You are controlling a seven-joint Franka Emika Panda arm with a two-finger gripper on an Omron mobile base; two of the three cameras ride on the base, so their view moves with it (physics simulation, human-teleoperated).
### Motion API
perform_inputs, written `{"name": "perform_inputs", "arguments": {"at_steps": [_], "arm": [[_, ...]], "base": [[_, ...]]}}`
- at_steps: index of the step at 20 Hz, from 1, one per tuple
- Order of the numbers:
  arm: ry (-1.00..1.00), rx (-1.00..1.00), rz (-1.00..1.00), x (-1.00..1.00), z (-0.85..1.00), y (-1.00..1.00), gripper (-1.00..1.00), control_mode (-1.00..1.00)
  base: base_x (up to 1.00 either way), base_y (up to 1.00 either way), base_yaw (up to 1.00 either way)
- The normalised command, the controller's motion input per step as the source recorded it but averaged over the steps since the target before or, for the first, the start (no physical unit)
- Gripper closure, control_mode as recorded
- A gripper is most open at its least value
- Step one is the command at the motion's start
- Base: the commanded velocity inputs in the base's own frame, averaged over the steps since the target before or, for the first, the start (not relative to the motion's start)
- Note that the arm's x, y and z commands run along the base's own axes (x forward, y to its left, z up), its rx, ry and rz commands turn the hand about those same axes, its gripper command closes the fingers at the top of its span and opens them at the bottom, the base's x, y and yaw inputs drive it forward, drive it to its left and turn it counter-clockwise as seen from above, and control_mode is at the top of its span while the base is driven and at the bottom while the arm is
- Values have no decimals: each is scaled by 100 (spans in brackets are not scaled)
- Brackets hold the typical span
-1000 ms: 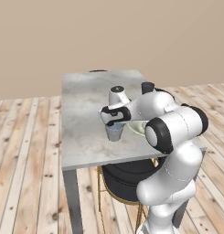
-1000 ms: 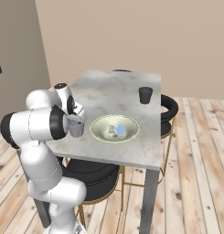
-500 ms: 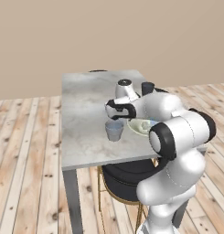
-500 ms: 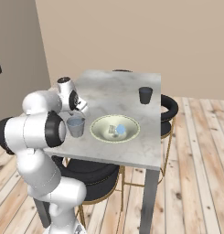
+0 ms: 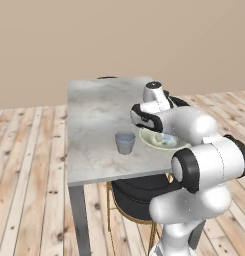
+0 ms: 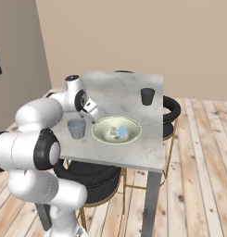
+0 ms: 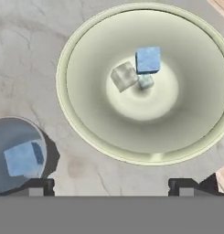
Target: There are four ice cubes in the ice bowl. Place two ice cubes in each glass of water.
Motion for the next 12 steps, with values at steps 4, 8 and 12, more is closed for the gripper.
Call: {"name": "perform_inputs", "arguments": {"at_steps": [4, 8, 12], "arm": [[2, 0, 0, -50, 0, -99, -100, -100], [6, 0, 0, -19, 0, -71, -100, -100], [1, 0, 5, 3, 0, -29, -100, -100]], "base": [[0, 0, 0], [0, 0, 0], [0, 0, 0]]}}
